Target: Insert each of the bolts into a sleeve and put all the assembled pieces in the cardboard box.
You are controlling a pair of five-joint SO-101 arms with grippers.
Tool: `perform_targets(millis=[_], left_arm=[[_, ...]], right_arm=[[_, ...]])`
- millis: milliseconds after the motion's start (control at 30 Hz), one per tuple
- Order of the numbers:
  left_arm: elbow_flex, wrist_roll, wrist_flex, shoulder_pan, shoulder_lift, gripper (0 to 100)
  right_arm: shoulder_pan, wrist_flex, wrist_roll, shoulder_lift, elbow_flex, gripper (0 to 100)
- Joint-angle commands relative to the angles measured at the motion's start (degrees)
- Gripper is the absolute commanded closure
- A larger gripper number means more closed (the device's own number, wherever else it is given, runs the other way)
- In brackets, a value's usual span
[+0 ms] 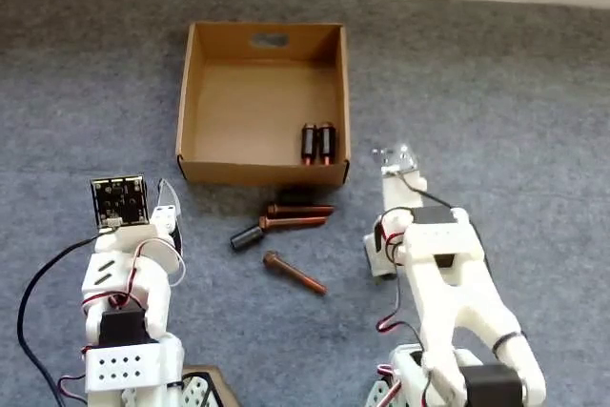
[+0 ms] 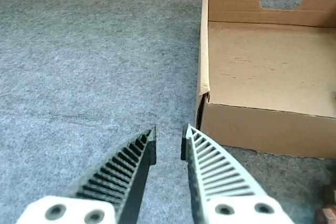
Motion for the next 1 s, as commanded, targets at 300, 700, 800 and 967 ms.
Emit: perform_targets(millis=[300,700,800,967], left_arm=[[1.2,-0.4,-1.0,-0.1,-0.7,90],[1.2,-0.4,-1.0,-0.1,-0.7,90],[1.2,-0.4,-1.0,-0.1,-0.7,90],[1.2,-0.4,-1.0,-0.1,-0.7,90]], right_arm=[[-0.5,7.2,-0.2,12.5,-8.1,84.8],[-0.5,9.4,-0.2,12.5,-8.3,88.2],[-0.5,9.2,-0.2,12.5,-8.3,88.2],[-0.5,7.3,3.9,12.6,-7.9,90.0]])
